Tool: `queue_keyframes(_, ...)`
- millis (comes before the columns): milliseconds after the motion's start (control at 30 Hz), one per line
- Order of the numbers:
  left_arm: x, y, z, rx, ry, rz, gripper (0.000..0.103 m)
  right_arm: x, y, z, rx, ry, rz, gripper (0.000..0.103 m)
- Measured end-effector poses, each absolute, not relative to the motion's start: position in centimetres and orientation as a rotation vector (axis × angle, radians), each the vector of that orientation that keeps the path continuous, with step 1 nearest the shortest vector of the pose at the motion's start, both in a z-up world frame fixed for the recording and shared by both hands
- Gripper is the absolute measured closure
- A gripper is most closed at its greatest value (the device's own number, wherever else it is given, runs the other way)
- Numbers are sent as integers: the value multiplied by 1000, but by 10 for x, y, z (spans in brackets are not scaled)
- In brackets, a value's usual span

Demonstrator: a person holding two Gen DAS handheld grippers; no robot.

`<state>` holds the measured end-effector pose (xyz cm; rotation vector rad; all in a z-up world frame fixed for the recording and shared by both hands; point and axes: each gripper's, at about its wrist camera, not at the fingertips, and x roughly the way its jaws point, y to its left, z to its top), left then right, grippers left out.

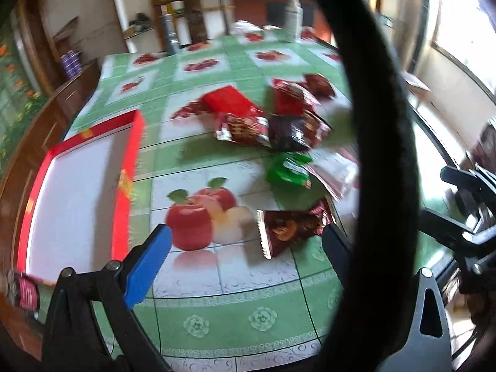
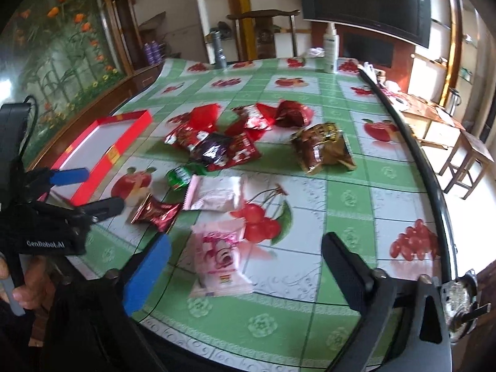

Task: Organize snacks
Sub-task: 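Grasp the pink wafer packet with the right tool while the left tool grasps the brown chocolate bar, then carry the pink packet with the right tool while the left tool carries the chocolate bar to the box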

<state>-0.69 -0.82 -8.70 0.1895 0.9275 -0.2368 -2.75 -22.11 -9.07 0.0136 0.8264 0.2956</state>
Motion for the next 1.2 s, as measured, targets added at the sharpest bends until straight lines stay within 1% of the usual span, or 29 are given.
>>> queue_keyframes(33, -8, -11, -88, 217, 928, -269, 6, -27, -218, -93, 6, 837, 307, 16)
queue_keyframes(67, -6, -13, -89, 240, 928, -294, 6, -27, -214, -95, -2, 848, 320, 20)
queue_keyframes(100, -6, -14, -90, 265, 926, -310, 6, -26, -211, -98, -10, 861, 332, 27)
queue_keyframes(167, -5, -17, -93, 329, 932, -374, 6, -24, -205, -104, -24, 889, 350, 32)
queue_keyframes(333, -2, -25, -100, 498, 920, -458, 6, -15, -194, -119, -44, 939, 363, 35)
queue_keyframes(367, 1, -27, -102, 517, 920, -474, 6, -13, -193, -121, -50, 943, 362, 38)
queue_keyframes(433, 6, -33, -105, 528, 929, -527, 6, -9, -190, -127, -73, 962, 355, 47)
queue_keyframes(467, 11, -38, -108, 546, 936, -531, 6, -6, -190, -131, -91, 978, 344, 56)
queue_keyframes(500, 13, -43, -111, 559, 941, -549, 6, -6, -191, -132, -108, 975, 333, 61)
queue_keyframes(633, 18, -61, -124, 616, 964, -580, 6, -6, -210, -130, -59, 973, 321, 66)
queue_keyframes(700, 21, -66, -130, 626, 975, -573, 6, -6, -222, -128, -7, 971, 324, 66)
queue_keyframes(733, 23, -66, -130, 608, 983, -580, 9, -8, -227, -126, 16, 965, 329, 66)
queue_keyframes(767, 25, -66, -130, 581, 997, -593, 13, -8, -232, -125, 34, 960, 332, 66)
queue_keyframes(800, 28, -65, -129, 544, 1013, -606, 25, -8, -234, -124, 48, 958, 331, 66)
queue_keyframes(833, 30, -64, -129, 512, 1027, -615, 42, -10, -239, -124, 64, 954, 331, 66)
queue_keyframes(867, 33, -63, -128, 469, 1046, -628, 51, -10, -239, -123, 72, 950, 332, 66)
queue_keyframes(900, 34, -63, -128, 448, 1053, -629, 64, -11, -242, -122, 86, 945, 333, 66)
queue_keyframes(933, 33, -64, -127, 445, 1048, -620, 70, -11, -244, -122, 100, 942, 336, 66)
queue_keyframes(1200, 19, -54, -125, 391, 1040, -563, 74, -12, -245, -110, 128, 908, 352, 66)
